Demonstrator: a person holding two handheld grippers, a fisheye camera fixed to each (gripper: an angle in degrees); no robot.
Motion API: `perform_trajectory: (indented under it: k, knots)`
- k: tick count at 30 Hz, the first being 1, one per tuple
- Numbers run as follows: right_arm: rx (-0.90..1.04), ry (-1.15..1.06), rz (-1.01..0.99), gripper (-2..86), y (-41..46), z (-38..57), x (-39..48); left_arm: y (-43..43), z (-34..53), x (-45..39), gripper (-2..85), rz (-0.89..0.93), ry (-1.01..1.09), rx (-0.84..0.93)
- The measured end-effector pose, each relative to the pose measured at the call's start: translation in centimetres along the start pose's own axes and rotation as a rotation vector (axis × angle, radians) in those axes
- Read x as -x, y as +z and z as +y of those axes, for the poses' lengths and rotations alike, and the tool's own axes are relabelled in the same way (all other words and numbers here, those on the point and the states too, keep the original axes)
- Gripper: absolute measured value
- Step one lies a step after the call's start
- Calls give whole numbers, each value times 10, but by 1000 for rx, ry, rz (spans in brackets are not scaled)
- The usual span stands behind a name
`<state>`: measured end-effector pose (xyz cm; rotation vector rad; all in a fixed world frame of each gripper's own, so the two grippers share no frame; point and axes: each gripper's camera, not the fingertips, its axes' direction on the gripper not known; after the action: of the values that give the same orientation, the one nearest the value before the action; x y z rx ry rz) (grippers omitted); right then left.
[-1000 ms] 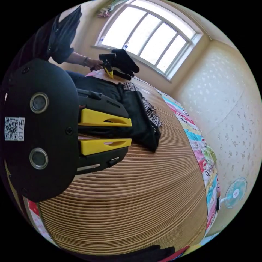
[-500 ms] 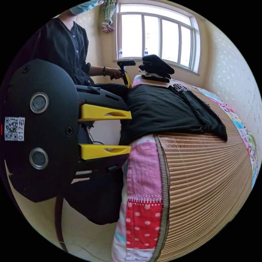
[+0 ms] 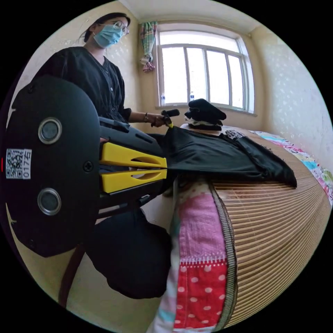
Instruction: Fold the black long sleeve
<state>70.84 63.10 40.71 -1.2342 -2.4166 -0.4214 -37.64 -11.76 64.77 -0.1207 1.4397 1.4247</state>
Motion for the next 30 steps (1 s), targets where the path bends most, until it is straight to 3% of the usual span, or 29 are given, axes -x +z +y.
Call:
perform_trajectory:
  k: [2,6,8,13,18,24,28,30]
  knots:
    - [-70,-7,-75,8,-21,14,0,-34,19,0,-3,125,8,-116]
    - [-133,-62,-283,6,-47,27,18,-59,30,-18,-6,143,21,-151]
    - [-154,-107,-369,6,-57,29,33,-69,32,-33,-6,266,57,-183]
    - [-269,-126,-454,4,-81,28,59,-88,32,-37,-7,457,28,-315]
    - [-361,-20,-412,7,-100,-60,61,-104,-14,-16,-4,510,-70,-465]
    - [-494,119,-176,29,-84,-260,68,-103,-176,52,52,459,-223,-567]
    - [-567,156,-75,62,-64,-316,60,-99,-216,100,111,432,-315,-749]
    - [-516,117,16,82,-44,-317,63,-95,-214,97,120,391,-264,-732]
